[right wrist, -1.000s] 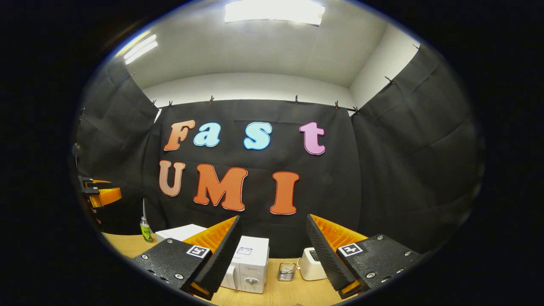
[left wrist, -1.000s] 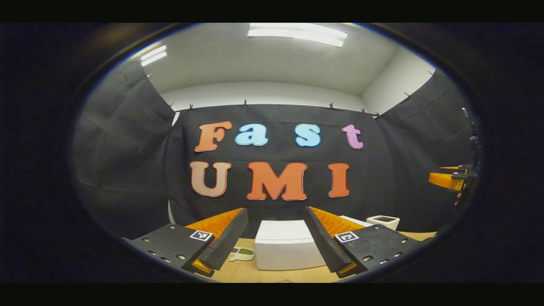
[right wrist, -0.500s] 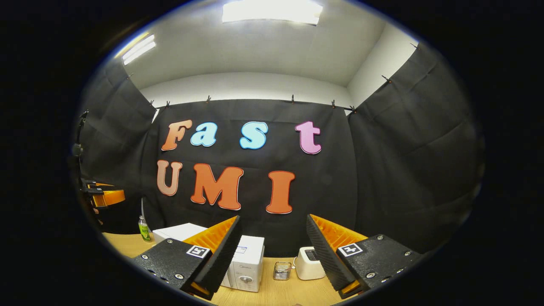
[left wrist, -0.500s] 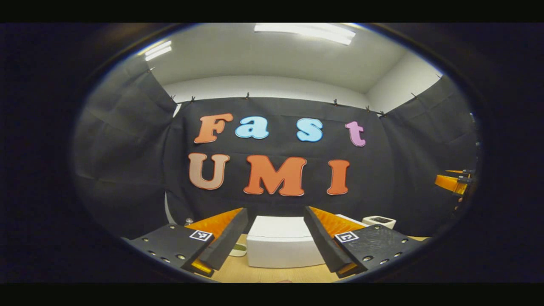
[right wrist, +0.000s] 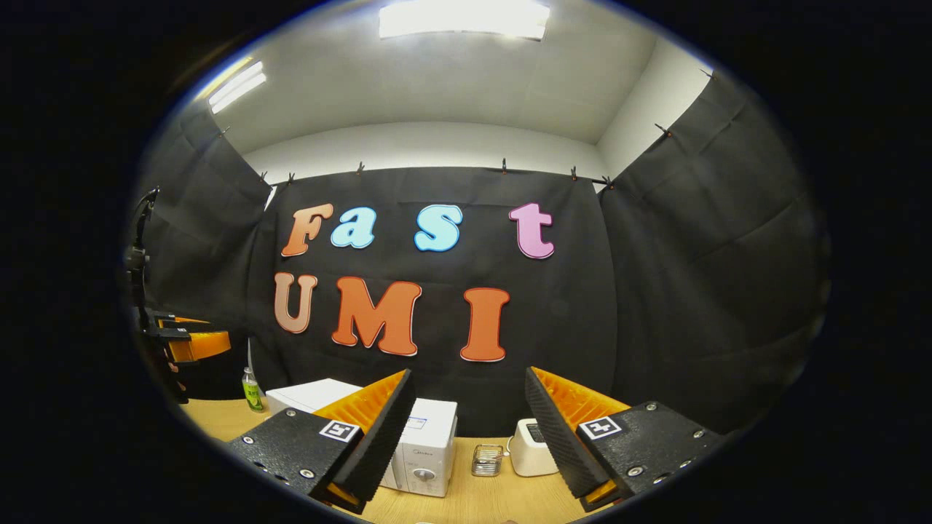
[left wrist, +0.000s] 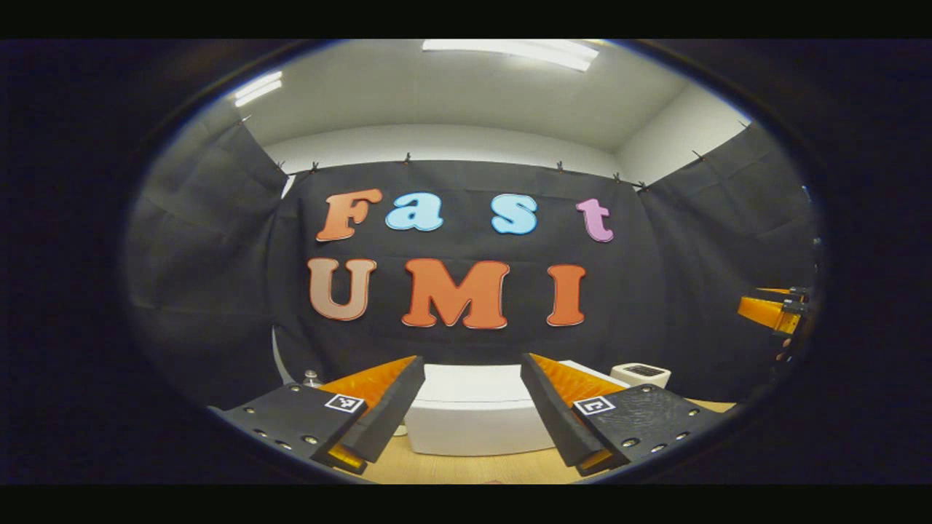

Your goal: Open the microwave oven with the left hand, put the food in, and close the microwave oven.

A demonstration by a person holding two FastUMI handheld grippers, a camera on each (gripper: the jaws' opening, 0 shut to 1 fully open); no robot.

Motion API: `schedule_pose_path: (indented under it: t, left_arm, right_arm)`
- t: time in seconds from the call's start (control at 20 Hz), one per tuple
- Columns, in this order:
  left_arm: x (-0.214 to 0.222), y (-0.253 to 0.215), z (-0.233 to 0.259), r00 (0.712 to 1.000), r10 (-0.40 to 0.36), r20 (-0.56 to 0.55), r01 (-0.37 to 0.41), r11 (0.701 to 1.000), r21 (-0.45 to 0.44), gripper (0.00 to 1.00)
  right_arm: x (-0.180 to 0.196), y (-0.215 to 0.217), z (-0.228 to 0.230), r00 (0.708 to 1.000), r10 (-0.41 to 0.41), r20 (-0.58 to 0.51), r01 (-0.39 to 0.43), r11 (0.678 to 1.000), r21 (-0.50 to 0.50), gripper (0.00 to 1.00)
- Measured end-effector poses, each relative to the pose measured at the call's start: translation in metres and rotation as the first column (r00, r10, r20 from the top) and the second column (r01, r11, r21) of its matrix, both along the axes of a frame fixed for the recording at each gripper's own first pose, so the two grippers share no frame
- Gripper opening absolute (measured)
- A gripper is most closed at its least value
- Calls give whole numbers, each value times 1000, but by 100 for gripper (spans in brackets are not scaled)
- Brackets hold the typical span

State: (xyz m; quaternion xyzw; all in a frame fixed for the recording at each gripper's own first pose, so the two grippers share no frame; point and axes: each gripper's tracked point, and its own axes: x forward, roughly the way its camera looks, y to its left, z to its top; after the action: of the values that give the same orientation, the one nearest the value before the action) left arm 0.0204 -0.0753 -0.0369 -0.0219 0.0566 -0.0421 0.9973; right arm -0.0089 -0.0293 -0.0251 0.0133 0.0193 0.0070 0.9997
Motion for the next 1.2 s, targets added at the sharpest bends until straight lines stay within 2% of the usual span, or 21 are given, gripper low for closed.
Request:
schedule_pose_path:
  t: [0.35, 0.4, 0.7, 0.75, 0.85, 0.9, 0.95, 1.2]
  left_arm:
    - [-2, -63, -52, 996, -85, -17, 85, 996, -29, 91]
    - [-3, -73, -62, 995, -99, -23, 98, 995, -33, 88]
    - [-4, -123, -116, 989, -143, -45, 142, 990, -15, 88]
    - [-2, -133, -127, 988, -150, -45, 150, 989, -12, 86]
    - [0, -152, -152, 981, -177, -73, 176, 984, -29, 96]
    - [2, -164, -166, 976, -196, -98, 191, 980, -50, 86]
    - [2, -174, -177, 971, -211, -115, 205, 977, -62, 82]
    - [17, -197, -233, 961, -202, -190, 200, 979, -27, 72]
  right_arm:
    - [-21, -10, -42, 999, -3, -40, 3, 1000, -9, 94]
    - [-25, -12, -49, 999, -6, -42, 5, 1000, -13, 94]
    - [-45, -30, -98, 993, -55, -104, 53, 998, -18, 94]
    - [-48, -31, -106, 992, -53, -115, 52, 999, -12, 94]
    - [-56, -35, -121, 990, -55, -132, 54, 999, -8, 94]
    - [-58, -38, -129, 988, -65, -142, 63, 998, -13, 94]
    - [-60, -43, -138, 985, -77, -156, 74, 997, -21, 94]
    - [-74, -57, -174, 968, -114, -224, 111, 993, -27, 94]
